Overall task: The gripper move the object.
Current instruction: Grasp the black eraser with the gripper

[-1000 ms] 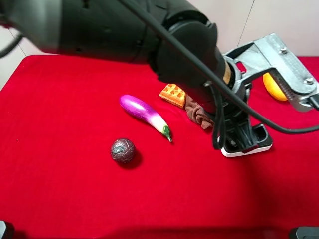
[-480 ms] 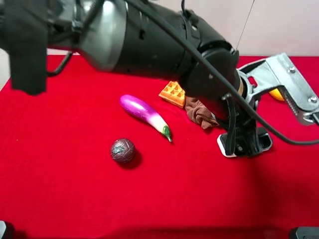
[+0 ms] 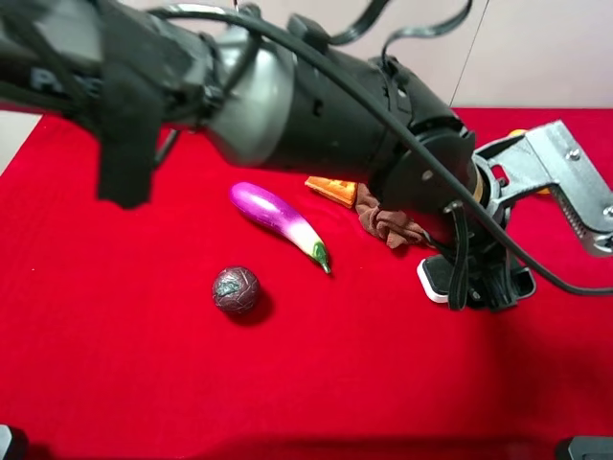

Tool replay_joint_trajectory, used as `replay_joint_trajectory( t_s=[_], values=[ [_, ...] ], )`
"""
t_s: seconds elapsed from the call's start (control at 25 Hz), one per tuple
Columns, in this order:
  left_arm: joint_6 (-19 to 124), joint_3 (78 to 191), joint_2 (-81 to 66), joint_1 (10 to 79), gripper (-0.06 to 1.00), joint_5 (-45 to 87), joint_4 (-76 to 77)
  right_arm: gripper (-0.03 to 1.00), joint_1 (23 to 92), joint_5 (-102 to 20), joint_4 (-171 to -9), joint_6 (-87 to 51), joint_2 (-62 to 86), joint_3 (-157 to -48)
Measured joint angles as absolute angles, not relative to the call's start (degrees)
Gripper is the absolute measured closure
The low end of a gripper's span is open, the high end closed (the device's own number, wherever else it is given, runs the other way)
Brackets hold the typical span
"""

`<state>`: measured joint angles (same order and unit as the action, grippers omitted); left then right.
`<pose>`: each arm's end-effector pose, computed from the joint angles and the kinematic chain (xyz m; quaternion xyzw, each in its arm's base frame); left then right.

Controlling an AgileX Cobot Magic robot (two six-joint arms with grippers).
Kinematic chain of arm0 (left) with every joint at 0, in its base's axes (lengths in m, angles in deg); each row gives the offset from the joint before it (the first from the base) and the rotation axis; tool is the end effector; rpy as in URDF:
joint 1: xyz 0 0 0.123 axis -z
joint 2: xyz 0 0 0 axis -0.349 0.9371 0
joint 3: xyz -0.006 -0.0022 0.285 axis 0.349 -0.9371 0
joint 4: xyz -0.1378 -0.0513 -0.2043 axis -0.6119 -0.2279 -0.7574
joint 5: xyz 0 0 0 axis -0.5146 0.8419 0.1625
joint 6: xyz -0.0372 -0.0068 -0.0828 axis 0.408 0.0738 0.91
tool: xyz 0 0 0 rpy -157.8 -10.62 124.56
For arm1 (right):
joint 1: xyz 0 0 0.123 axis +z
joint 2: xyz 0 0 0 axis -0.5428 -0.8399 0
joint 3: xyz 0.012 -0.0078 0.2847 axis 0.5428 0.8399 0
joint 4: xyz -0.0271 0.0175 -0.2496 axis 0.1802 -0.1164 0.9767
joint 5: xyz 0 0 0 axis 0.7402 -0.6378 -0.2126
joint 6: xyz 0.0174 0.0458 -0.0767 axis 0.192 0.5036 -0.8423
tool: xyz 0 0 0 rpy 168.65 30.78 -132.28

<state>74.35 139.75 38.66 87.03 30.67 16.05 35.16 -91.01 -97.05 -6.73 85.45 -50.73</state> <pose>0.1865 -0.4293 0.1821 0.5921 0.7013 -0.1734 0.3571 -0.0064 0.0196 0.2811 -0.1047 0.8302 0.0843 0.5410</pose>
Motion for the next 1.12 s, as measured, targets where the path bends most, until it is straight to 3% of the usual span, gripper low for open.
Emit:
replay_joint_trajectory(
  t_s=[1.12],
  values=[
    [74.58,140.4,46.93,87.5,-0.03,24.6,14.41,0.34,35.16,-90.95,-97.68,-6.62,85.45,-50.73]
  ],
)
